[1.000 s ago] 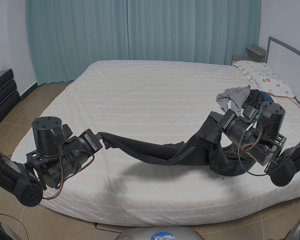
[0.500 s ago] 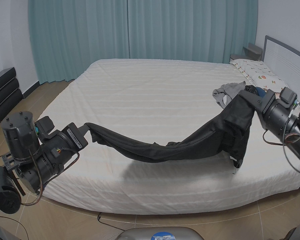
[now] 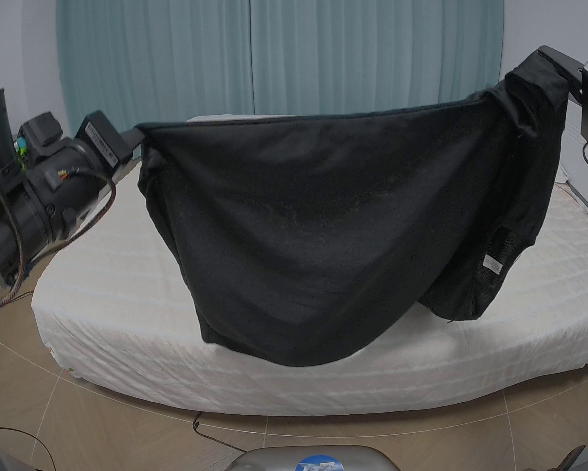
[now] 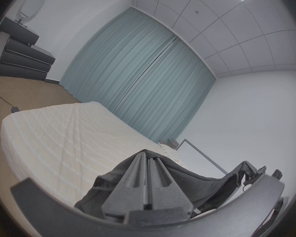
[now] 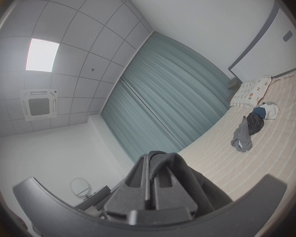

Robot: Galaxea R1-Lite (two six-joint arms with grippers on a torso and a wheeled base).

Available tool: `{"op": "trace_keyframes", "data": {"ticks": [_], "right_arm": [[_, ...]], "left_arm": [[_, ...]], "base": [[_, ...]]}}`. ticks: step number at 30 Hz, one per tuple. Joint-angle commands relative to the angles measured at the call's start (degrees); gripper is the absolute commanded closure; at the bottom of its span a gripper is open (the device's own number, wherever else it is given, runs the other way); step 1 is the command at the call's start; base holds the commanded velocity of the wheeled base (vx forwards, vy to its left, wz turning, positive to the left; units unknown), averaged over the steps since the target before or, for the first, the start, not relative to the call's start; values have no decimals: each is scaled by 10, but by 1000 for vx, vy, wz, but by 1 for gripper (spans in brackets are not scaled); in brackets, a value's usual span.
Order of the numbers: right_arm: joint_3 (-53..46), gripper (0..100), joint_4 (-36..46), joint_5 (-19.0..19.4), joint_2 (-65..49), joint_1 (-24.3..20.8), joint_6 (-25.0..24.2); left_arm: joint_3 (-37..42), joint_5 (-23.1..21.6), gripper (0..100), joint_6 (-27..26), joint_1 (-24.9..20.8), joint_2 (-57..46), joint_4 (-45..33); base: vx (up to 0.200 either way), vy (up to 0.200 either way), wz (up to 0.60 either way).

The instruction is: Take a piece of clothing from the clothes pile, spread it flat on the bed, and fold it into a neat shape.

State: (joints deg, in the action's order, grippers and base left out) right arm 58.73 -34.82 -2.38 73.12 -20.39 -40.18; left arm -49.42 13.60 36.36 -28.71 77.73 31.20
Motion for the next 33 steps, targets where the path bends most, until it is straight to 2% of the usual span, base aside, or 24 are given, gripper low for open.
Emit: {"op": "trace_keyframes", "data": {"ticks": [1, 12, 21, 26, 28, 29, 33], "right_arm": [[92, 100, 10, 9, 125, 41, 4], [187, 100, -7, 4, 287, 61, 13], [235, 100, -26, 4, 390, 66, 15], [283, 100, -26, 3, 476, 85, 33], [283, 100, -26, 3, 476, 85, 33], [288, 100, -27, 3, 515, 85, 34], [322, 100, -31, -3, 582, 85, 32]], "left_arm": [[-118, -3, 100, 2, 18, 117, -24], [-226, -5, 100, 2, 70, 291, -16], [-331, -9, 100, 4, 95, 420, -17], [-425, -11, 100, 4, 103, 529, -25], [-425, -11, 100, 4, 103, 529, -25], [-436, -10, 100, 3, 100, 572, -23], [-478, -9, 100, 4, 101, 639, -25]], "base": [[200, 0, 0], [200, 0, 0], [200, 0, 0], [200, 0, 0], [0, 0, 0], [0, 0, 0], [0, 0, 0]]}}
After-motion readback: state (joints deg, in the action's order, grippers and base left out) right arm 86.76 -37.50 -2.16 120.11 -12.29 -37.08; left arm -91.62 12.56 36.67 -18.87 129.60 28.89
